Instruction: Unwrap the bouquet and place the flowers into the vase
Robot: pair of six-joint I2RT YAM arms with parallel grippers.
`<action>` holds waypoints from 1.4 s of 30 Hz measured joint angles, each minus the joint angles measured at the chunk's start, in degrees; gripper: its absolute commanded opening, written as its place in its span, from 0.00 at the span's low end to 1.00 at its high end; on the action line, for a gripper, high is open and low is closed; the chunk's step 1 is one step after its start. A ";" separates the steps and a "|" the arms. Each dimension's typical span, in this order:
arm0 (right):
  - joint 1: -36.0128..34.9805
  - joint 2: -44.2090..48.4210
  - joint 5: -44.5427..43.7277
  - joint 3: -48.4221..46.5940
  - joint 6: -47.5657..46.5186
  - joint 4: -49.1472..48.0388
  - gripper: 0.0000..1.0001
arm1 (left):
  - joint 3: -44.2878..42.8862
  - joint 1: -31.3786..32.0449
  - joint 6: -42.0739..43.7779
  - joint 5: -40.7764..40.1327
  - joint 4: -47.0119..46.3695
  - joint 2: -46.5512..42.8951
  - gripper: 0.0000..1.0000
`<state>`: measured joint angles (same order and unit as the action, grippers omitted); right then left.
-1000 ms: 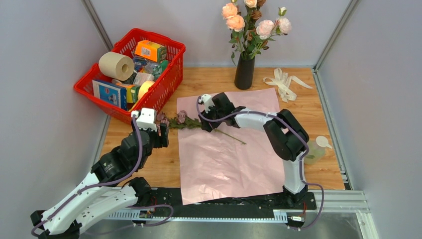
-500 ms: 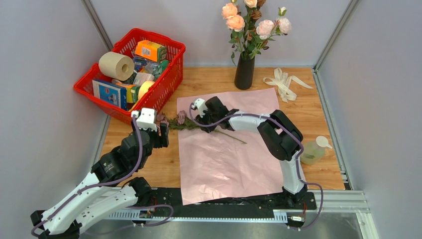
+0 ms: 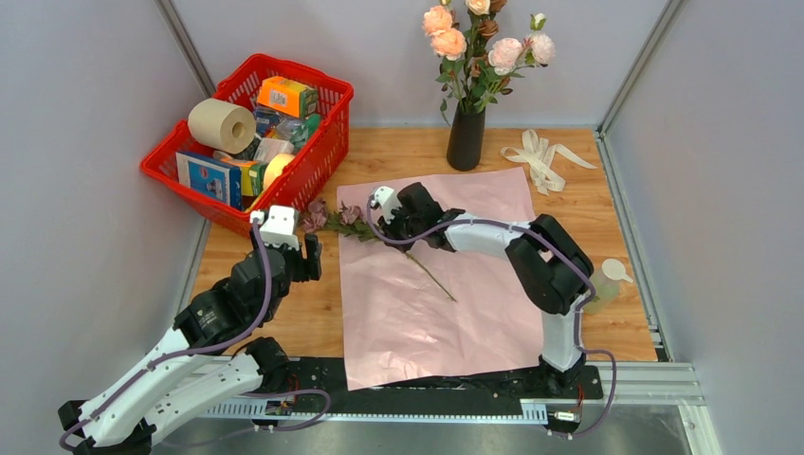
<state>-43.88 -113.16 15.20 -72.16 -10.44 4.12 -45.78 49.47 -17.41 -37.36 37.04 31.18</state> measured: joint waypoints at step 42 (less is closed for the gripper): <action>21.62 16.39 -10.10 6.23 4.00 -73.35 0.00 | 0.00 0.00 0.00 0.87 0.02 0.76 0.76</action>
<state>-22.26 -96.77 5.10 -65.93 -6.44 -69.23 -45.78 49.47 -17.41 -36.49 37.06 31.94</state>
